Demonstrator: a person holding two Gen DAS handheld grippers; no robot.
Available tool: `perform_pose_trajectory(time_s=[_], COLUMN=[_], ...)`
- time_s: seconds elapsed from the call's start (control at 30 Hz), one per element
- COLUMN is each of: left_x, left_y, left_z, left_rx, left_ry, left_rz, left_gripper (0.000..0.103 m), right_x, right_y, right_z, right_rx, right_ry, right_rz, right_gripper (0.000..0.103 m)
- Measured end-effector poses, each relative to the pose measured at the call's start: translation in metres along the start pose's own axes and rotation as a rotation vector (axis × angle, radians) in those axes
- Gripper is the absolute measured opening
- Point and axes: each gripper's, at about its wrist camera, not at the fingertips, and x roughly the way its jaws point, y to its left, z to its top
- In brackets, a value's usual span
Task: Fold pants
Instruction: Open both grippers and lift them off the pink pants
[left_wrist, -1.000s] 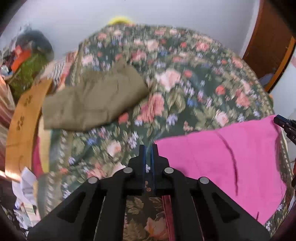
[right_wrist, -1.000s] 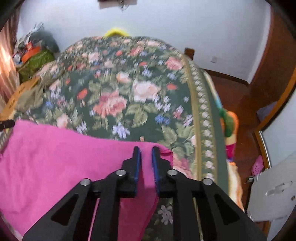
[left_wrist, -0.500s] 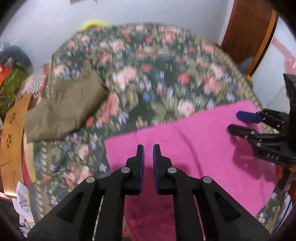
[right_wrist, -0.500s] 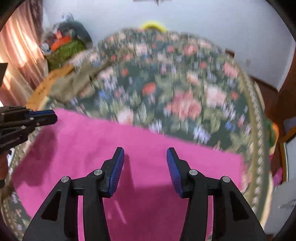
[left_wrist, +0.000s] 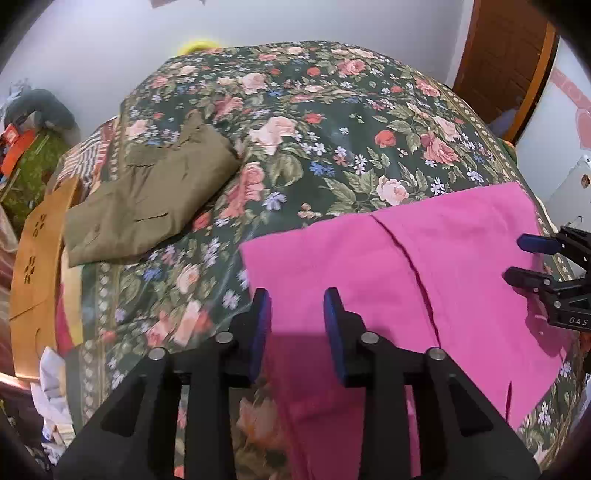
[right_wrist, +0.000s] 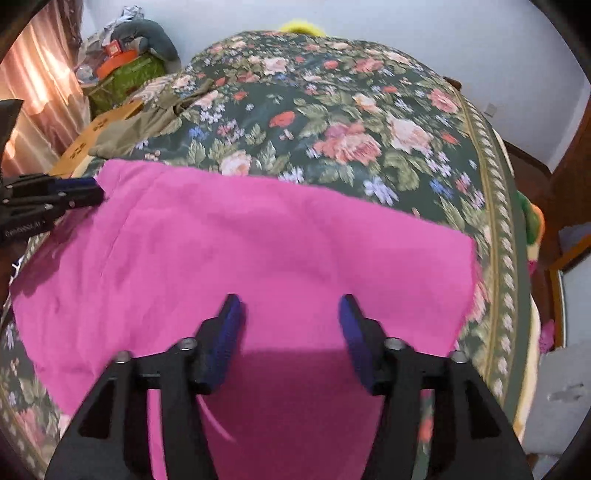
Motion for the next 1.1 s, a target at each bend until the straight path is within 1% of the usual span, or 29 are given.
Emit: perform_pose_trajectory(time_s=[0.03,0.1,0.13,0.17,0.2,0.23,0.3,0.37,0.43,0.53,0.63,0.7,0.8,0.93,0.97,1.03,1.1], left_x=[-0.005,-0.019,-0.03,-0.04,-0.047,-0.057,-0.077,-0.092,-0.1,-0.102,-0.101,-0.1,-0.098,-0.089,-0.084,-0.083,-0.081], left_y=[0.001,0.003,0.004,0.005,0.005,0.006,0.008,0.009,0.008,0.004,-0.001,-0.005,-0.009,-0.012,-0.013,-0.013,-0.018], left_z=[-0.003,-0.009,-0.013,-0.017,-0.019,-0.023,-0.032,-0.044,-0.055,-0.067,-0.083,-0.092,-0.105,-0.116,-0.118,-0.118,-0.115], left_rx=[-0.004,-0.01,-0.013,-0.015,-0.016,-0.021,-0.052,-0.107,-0.144,-0.173,-0.208,-0.214,-0.248,-0.311,-0.345,-0.37,-0.366], left_ry=[-0.005,-0.025,-0.049,-0.071,-0.085,-0.103,-0.142,-0.16,-0.143,-0.102,-0.061,-0.032,-0.014,0.046,0.074,0.076,0.078], left_rz=[0.005,0.016,0.029,0.039,0.044,0.047,0.049,0.038,-0.005,-0.056,-0.1,-0.116,-0.153,-0.258,-0.298,-0.302,-0.302], left_gripper=[0.036,0.043,0.045,0.051,0.06,0.065,0.08,0.088,0.088,0.088,0.088,0.088,0.088,0.088,0.088,0.088,0.088], right_x=[-0.004,-0.011,-0.018,-0.023,-0.029,-0.038,-0.052,-0.069,-0.084,-0.095,-0.096,-0.092,-0.081,-0.054,-0.045,-0.04,-0.041], right_y=[0.0,0.001,0.002,0.004,0.006,0.009,0.014,0.022,0.034,0.05,0.066,0.073,0.076,0.076,0.073,0.07,0.069], right_z=[-0.004,-0.01,-0.014,-0.016,-0.018,-0.021,-0.023,-0.026,-0.03,-0.036,-0.045,-0.051,-0.06,-0.071,-0.074,-0.08,-0.082], right_rx=[0.006,0.008,0.007,0.007,0.008,0.01,0.014,0.011,0.0,-0.018,-0.041,-0.051,-0.051,-0.038,-0.03,-0.018,-0.016], right_ry=[0.005,0.005,0.002,-0.003,-0.011,-0.026,-0.053,-0.088,-0.117,-0.142,-0.151,-0.15,-0.136,-0.068,-0.05,-0.049,-0.062], right_rz=[-0.005,-0.014,-0.024,-0.028,-0.029,-0.027,-0.023,-0.015,-0.007,0.006,0.003,0.0,0.011,0.008,0.005,0.015,0.024], right_gripper=[0.056,0.056,0.056,0.056,0.056,0.056,0.056,0.056,0.056,0.057,0.057,0.057,0.057,0.057,0.057,0.057,0.057])
